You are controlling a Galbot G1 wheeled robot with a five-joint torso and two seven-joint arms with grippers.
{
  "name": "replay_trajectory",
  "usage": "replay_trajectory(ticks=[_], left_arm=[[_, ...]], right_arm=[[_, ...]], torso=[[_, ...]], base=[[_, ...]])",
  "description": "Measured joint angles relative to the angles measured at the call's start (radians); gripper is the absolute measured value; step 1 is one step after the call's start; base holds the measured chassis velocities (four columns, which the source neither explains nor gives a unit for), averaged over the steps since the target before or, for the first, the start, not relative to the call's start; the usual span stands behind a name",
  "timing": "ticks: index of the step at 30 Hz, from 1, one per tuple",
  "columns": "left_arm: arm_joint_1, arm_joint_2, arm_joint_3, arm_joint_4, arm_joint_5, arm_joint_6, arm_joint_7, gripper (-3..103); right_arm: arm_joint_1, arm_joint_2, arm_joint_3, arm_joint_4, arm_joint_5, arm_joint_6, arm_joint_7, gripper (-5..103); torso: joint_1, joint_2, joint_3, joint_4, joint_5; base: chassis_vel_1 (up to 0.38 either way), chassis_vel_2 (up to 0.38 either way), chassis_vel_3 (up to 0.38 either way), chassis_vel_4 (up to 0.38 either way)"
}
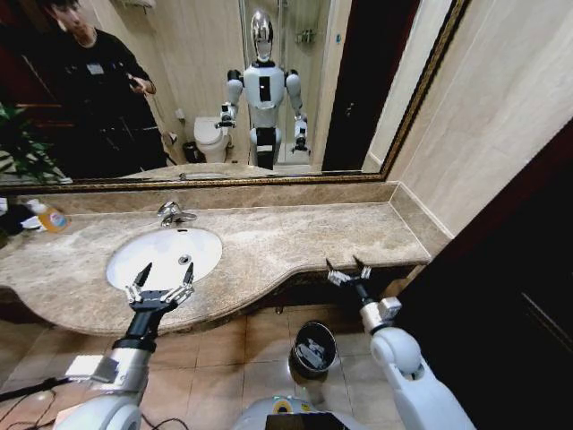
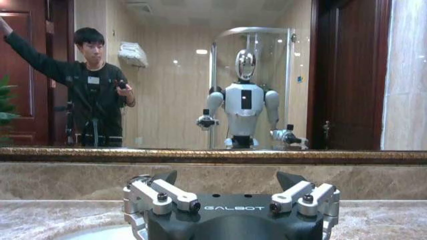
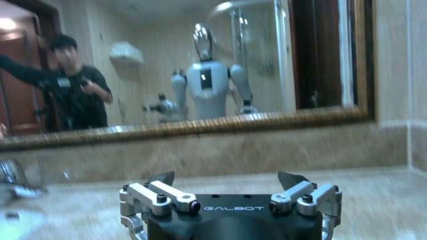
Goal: Pick up the trash from the sink and place it in the trash bin.
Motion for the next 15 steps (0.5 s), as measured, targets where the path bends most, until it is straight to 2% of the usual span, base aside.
replay_trajectory(ticks=[7, 15], left_arm=[[0.0, 0.0, 0.0, 0.0, 0.0, 0.0, 0.0, 100], [0.0, 0.0, 0.0, 0.0, 0.0, 0.0, 0.0, 100]], right_arm=[[0.024, 0.008, -0.054, 0.055, -0.035, -0.061, -0.005, 100], [0.064, 0.021, -0.091, -0.015, -0.061, -0.063, 0.022, 100]], torso=[[0.0, 0.0, 0.0, -0.0001, 0.0001], [0.0, 0.0, 0.0, 0.0, 0.0001]], base=[[0.0, 0.0, 0.0, 0.0], [0.0, 0.0, 0.0, 0.0]])
